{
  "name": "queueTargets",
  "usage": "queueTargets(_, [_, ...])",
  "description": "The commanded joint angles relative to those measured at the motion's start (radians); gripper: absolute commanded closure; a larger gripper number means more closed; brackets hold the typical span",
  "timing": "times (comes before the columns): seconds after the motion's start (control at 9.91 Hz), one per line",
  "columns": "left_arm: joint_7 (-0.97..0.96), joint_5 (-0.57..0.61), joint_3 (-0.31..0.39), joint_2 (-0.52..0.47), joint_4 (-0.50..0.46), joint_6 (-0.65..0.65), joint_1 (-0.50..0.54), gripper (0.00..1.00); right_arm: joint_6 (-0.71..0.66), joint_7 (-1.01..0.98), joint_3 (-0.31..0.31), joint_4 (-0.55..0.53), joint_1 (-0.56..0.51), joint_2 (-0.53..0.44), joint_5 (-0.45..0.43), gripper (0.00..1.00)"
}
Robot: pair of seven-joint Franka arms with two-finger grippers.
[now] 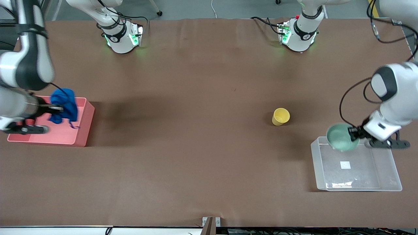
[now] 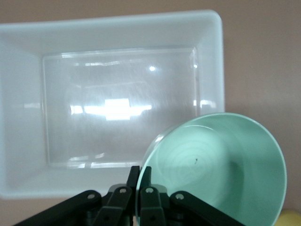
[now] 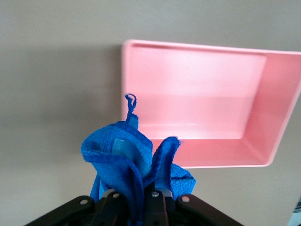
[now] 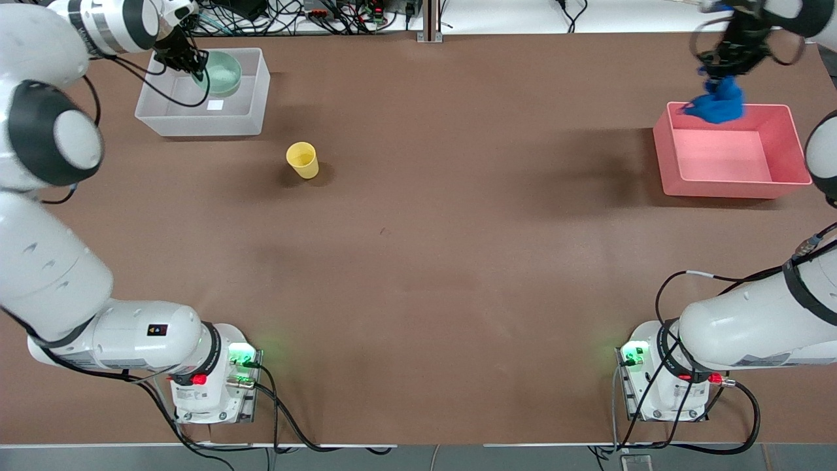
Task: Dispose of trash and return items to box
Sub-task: 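Carry the cloth into the pink bin while the left gripper carries the bowl, then release the cloth in the bin while the left gripper releases the bowl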
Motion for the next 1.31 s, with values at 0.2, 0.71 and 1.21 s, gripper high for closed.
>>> queueTargets(0.2, [0.104, -0.160, 0.067, 0.333, 0.264, 0.001, 0.016, 0.99, 0.369, -0.074, 0.024, -0.219, -0.167, 0.029, -0.059, 0.96])
queueTargets(0.71, [0.104, -0.183, 0.069, 0.394, 0.255, 0.079, 0.039, 0.65, 0.714, -0.097, 0.031, -0.346, -0.237, 0.171, -0.052, 0.20])
queueTargets(1.21, [0.086, -0.150, 0.024, 0.127, 0.158, -0.023, 0.030, 0.00, 0.353, -0.066, 0.063, -0.202, -0.192, -0.033, 0.079, 0.00])
